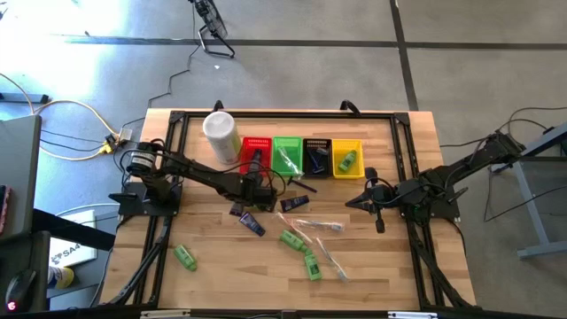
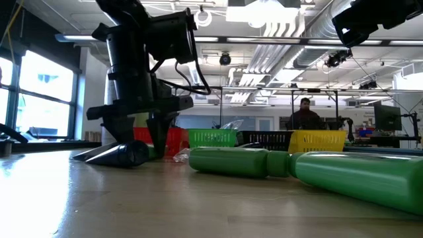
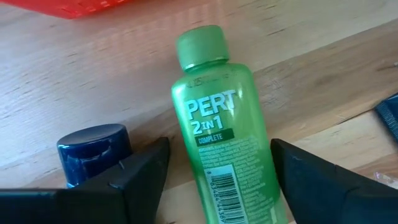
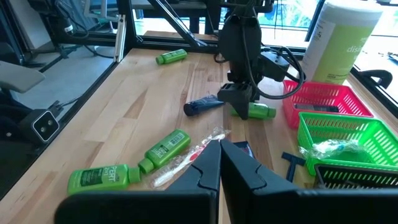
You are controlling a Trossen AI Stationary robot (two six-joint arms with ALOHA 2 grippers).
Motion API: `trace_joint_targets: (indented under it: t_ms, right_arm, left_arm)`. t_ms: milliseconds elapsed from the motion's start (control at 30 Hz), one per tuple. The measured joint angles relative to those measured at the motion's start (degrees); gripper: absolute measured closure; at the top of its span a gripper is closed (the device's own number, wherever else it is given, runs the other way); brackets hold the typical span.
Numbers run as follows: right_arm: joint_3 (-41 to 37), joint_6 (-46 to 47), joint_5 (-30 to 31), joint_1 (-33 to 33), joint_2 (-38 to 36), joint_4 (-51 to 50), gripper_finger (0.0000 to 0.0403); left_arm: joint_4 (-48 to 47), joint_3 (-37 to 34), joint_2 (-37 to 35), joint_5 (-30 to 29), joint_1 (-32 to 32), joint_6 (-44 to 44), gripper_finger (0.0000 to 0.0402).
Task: Pick & Place Travel size toiletries
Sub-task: Put the green shampoo into the yellow bin
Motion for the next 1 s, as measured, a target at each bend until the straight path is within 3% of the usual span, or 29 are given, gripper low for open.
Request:
trace_joint_targets:
  t_ms: [233, 1000]
  right_arm:
    - [0.0, 0.0, 0.0, 0.0, 0.0, 0.0, 0.0401]
    - [0.0, 0.0, 0.0, 0.0, 0.0, 0.0, 0.0401]
  left_arm:
    - [-0.3, 0.0, 0.0, 0.1, 0.0, 0.0, 0.016]
    - [-0.2, 0.0, 0.0, 0.5, 0.0, 0.0, 0.0161]
